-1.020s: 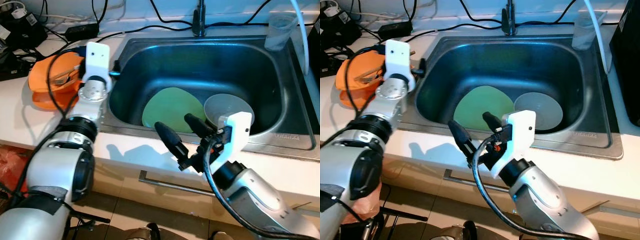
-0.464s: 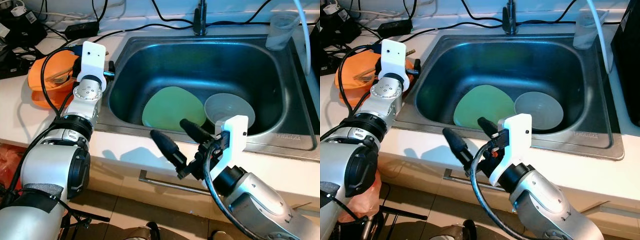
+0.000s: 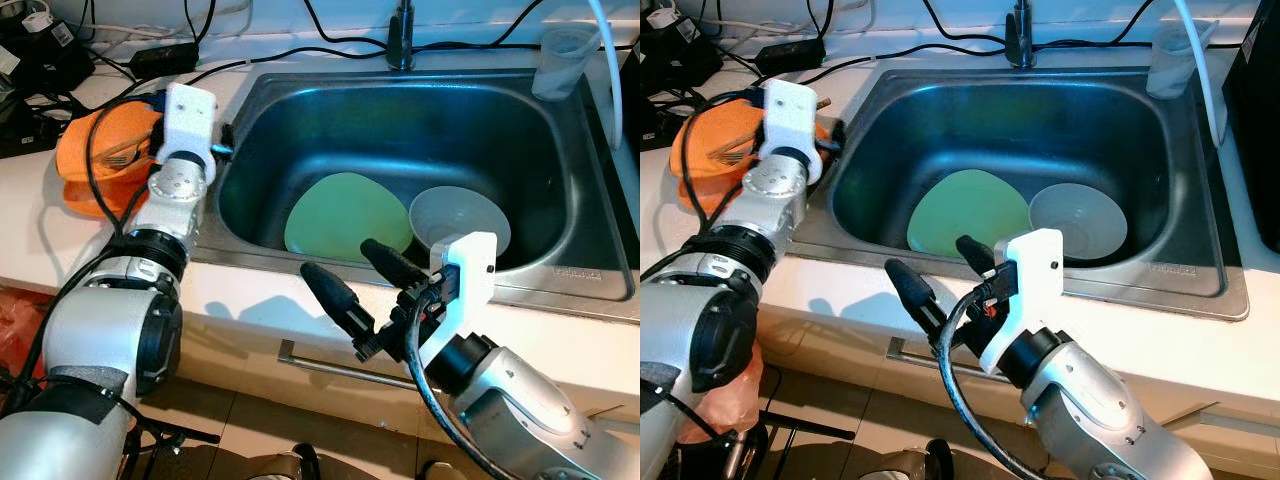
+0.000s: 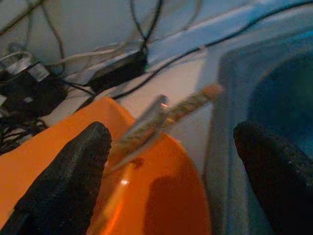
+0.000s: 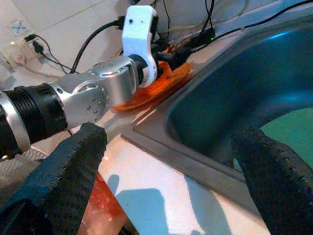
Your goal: Kitchen organization
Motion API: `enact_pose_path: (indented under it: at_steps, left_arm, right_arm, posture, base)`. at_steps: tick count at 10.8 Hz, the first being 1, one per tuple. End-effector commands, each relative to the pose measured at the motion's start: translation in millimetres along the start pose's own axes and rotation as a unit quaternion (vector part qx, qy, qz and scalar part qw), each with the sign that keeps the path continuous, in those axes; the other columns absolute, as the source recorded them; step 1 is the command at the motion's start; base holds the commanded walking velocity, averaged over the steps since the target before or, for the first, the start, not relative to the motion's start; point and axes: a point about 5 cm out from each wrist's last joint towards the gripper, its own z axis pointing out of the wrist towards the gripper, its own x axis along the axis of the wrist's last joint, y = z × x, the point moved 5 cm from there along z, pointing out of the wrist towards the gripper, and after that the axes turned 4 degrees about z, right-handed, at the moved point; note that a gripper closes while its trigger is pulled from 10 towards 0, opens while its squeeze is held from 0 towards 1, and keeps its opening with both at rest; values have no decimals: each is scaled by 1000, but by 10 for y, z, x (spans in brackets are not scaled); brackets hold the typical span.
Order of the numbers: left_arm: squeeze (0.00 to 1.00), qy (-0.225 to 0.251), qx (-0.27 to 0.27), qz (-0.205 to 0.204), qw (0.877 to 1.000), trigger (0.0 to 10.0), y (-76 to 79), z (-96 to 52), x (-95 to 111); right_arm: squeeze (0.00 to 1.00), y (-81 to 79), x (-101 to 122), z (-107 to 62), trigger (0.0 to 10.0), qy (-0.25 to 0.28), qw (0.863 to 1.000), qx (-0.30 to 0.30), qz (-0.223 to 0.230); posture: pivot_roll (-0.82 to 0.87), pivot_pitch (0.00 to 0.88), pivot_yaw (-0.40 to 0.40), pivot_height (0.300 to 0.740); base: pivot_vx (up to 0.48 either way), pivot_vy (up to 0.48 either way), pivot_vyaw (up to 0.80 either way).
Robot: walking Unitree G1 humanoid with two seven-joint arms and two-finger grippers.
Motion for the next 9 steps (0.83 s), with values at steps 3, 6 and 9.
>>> enact_pose_path:
  at_steps: [3, 6, 9]
  left_arm:
    - [0, -9, 51, -16, 999, 10000, -341, 13, -26]
    - [0, -64, 52, -8, 997, 10000, -523, -23, -282]
    - [0, -89, 21, -9, 996, 10000, -512, -13, -301]
  right_arm:
    - [0, -17, 2, 44, 10000, -4, 1000, 18, -5]
    - [0, 13, 14, 89, 10000, -4, 1000, 24, -11]
    - [0, 23, 17, 109, 10000, -3, 1000, 26, -14]
  posture:
    - [-168, 138, 161, 740]
    - [-154, 118, 155, 740]
    - [-152, 110, 157, 740]
  base:
    - [0, 0, 0]
    - [0, 0, 0]
    - [0, 0, 0]
